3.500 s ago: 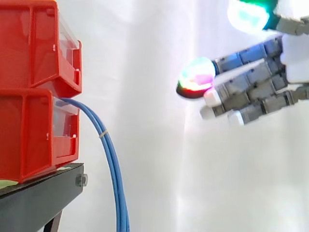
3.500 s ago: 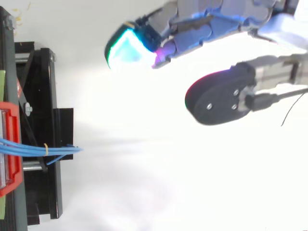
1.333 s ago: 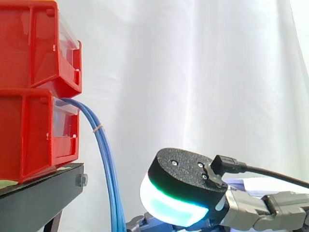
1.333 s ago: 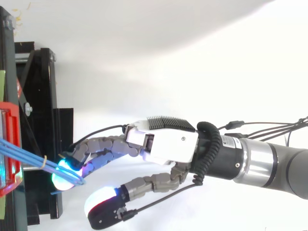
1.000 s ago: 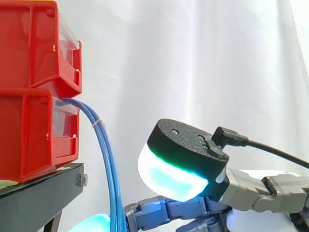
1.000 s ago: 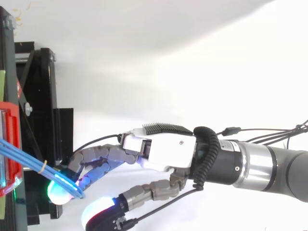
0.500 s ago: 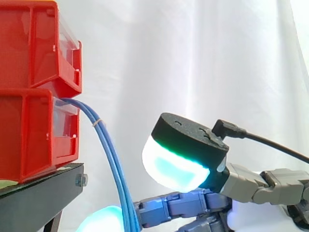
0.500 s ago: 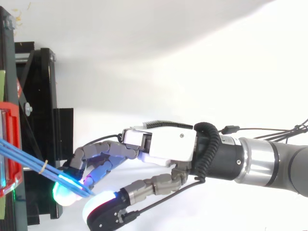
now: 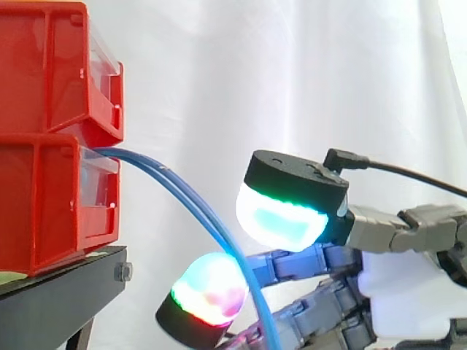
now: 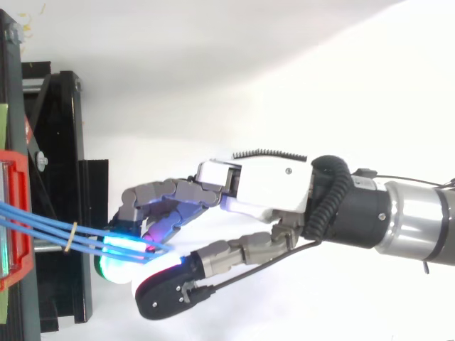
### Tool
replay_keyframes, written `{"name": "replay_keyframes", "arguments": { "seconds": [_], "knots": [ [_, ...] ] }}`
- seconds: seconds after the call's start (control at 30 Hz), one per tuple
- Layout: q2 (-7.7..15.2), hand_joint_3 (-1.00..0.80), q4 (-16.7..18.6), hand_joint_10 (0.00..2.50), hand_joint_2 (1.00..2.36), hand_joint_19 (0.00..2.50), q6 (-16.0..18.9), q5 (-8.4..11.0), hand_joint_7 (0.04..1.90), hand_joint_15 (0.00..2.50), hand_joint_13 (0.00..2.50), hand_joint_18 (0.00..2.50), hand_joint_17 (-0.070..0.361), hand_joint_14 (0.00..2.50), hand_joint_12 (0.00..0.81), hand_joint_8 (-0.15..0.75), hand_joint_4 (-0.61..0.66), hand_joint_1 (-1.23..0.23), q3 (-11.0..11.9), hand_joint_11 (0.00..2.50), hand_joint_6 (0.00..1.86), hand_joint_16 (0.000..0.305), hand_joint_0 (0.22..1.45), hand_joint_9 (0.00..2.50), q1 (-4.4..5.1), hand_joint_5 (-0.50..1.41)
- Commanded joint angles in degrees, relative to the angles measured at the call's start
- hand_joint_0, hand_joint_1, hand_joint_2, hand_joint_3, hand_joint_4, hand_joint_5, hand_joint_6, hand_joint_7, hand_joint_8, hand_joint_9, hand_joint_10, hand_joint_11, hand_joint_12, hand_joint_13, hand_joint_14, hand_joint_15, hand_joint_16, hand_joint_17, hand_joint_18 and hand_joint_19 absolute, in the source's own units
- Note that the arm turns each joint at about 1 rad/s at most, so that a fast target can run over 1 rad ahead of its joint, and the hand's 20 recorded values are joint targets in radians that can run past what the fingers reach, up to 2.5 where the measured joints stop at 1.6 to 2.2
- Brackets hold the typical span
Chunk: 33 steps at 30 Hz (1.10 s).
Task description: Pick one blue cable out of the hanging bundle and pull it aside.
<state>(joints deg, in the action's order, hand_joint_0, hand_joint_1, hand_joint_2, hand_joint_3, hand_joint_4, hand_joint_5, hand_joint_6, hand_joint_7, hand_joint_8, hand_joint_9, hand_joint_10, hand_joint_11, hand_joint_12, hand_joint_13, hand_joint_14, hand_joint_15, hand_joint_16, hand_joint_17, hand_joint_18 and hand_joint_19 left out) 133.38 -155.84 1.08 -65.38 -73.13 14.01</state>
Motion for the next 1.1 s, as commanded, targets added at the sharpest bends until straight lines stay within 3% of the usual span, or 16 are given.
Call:
{"name": "replay_keyframes", "arguments": {
  "seconds": [0.0, 0.2, 0.47, 0.57, 0.83, 1.07],
  "knots": [
    [-1.72, -0.36, -1.66, 0.01, 1.01, 0.43, -0.73, -0.01, 1.29, 0.18, 0.43, 0.42, 0.113, 0.01, 0.346, 0.325, 0.17, -0.62, 0.0, 0.2, 0.56, 0.05, 0.6, 0.73, -0.56, -0.06],
    [-2.33, -0.35, -1.93, 0.01, 1.01, 0.45, -2.23, -0.01, 1.12, 0.2, 0.42, 0.43, 0.113, 0.01, 0.349, 0.326, 0.17, -0.65, 0.97, 0.22, 0.69, 0.05, 0.59, 0.72, -0.74, -0.1],
    [-2.33, -0.43, -3.6, 0.01, 1.0, 0.45, -2.49, -0.01, 1.01, 0.19, 0.42, 0.43, 0.115, 0.01, 0.354, 0.326, 0.19, -0.67, 2.99, 0.23, 0.72, 0.051, 0.57, 0.71, -2.32, -0.11],
    [-1.72, -0.44, -4.83, 0.01, 1.0, 0.45, -2.75, -0.01, 1.13, 0.2, 0.42, 0.43, 0.117, 0.01, 0.356, 0.327, 0.2, -0.65, 2.99, 0.22, 0.62, 0.052, 0.56, 0.7, -3.2, -0.09],
    [2.33, -0.43, -4.65, 0.01, 1.0, 0.45, -2.93, -0.8, 1.25, 0.2, 0.42, 0.42, 0.118, 0.01, 0.358, 0.327, 0.2, -0.62, 3.08, 0.22, 0.54, 0.052, 0.56, 0.7, -3.72, -0.08],
    [2.33, -0.43, -3.95, 0.01, 1.01, 0.45, -4.42, -1.33, 1.27, 0.2, 0.42, 0.42, 0.119, 0.01, 0.358, 0.327, 0.2, -0.61, 3.08, 0.22, 0.52, 0.053, 0.56, 0.7, -3.99, -0.07]
  ]
}}
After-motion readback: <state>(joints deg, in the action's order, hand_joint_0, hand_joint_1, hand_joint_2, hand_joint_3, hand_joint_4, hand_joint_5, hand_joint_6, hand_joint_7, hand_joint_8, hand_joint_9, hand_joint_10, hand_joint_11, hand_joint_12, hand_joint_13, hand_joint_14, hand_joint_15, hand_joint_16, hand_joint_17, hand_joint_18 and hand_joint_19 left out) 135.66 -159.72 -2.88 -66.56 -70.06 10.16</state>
